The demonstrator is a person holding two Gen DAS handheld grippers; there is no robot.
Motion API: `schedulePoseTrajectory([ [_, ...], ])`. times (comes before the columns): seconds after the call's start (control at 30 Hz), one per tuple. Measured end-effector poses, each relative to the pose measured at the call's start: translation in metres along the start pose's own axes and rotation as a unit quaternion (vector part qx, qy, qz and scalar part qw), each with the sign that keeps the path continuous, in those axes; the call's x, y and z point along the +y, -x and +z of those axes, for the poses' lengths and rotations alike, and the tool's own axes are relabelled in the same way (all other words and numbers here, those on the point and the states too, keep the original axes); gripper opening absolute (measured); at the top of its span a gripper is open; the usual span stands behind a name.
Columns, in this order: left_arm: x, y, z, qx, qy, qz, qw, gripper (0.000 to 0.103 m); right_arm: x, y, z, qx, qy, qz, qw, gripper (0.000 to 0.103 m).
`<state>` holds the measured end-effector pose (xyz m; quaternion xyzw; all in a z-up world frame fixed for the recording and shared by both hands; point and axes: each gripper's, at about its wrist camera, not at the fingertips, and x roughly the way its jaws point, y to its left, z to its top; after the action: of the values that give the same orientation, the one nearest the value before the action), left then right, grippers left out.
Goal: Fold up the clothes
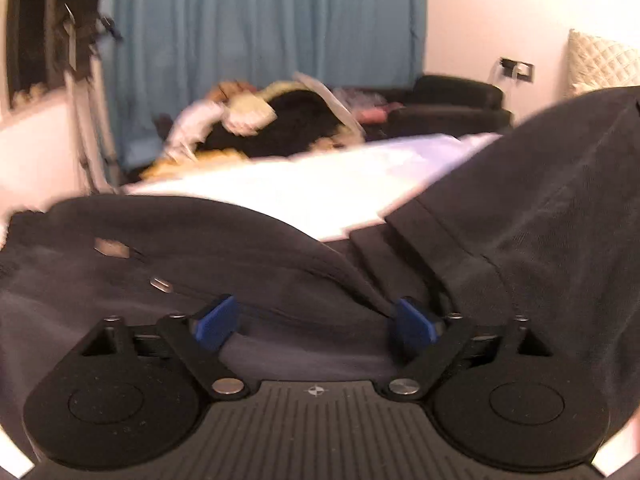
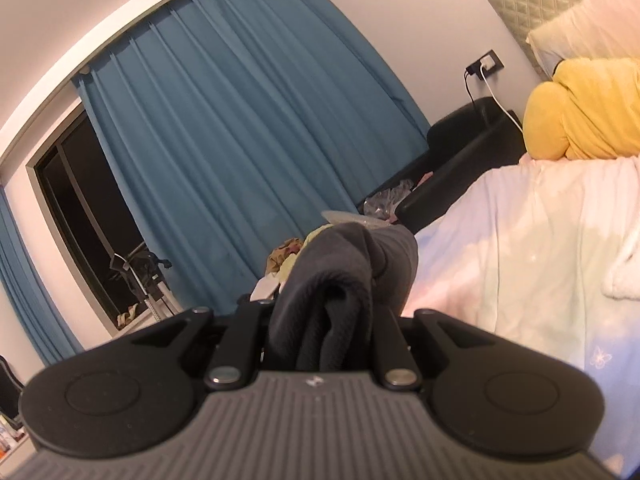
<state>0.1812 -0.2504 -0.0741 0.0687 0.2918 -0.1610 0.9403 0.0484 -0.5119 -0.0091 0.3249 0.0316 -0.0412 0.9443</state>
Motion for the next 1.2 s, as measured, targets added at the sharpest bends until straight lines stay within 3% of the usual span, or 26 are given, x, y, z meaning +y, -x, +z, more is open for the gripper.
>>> schedulePoseTrajectory([
  [0.07,-0.001,-0.014,-0.008,0.03,-0.013,0.0,0.9995,0.094,0.007,0.0,-0.002,-0.003,0.004,-0.002,1.0,0.015],
  [0.2,0.003,-0.002,-0.005,0.029,-0.028,-0.013,0.9991,0.094,0.029,-0.003,-0.003,-0.002,0.035,-0.007,0.999,0.015],
  [0.33,0.036,0.049,0.016,0.0,-0.007,-0.025,0.9997,0.094,0.071,-0.016,-0.001,0.0,0.074,0.01,0.997,0.015],
  [0.4,0.07,0.083,0.027,-0.016,0.047,-0.031,0.9983,0.094,0.098,-0.023,-0.007,-0.004,0.1,0.027,0.995,0.015],
  [0.5,0.132,0.136,0.035,-0.064,0.159,-0.032,0.9847,0.095,0.144,-0.036,-0.023,-0.005,0.128,0.052,0.99,0.015],
  [0.6,0.189,0.178,0.029,-0.117,0.23,0.013,0.9661,0.096,0.192,-0.054,-0.049,-0.001,0.166,0.078,0.983,0.015],
  [0.73,0.24,0.203,0.003,-0.164,0.291,0.044,0.9416,0.096,0.26,-0.079,-0.102,0.007,0.229,0.116,0.966,0.015],
  [0.83,0.272,0.209,-0.025,-0.192,0.322,0.025,0.9268,0.096,0.307,-0.101,-0.155,0.032,0.272,0.148,0.95,0.015],
  [1.03,0.332,0.22,-0.063,-0.196,0.381,0.059,0.9016,0.096,0.367,-0.137,-0.29,0.118,0.375,0.207,0.896,0.015],
  [1.1,0.346,0.22,-0.076,-0.198,0.403,0.05,0.8919,0.096,0.375,-0.146,-0.332,0.146,0.402,0.213,0.879,0.016],
  [1.2,0.355,0.217,-0.083,-0.191,0.417,0.048,0.8875,0.096,0.378,-0.146,-0.351,0.14,0.414,0.209,0.875,0.019],
])
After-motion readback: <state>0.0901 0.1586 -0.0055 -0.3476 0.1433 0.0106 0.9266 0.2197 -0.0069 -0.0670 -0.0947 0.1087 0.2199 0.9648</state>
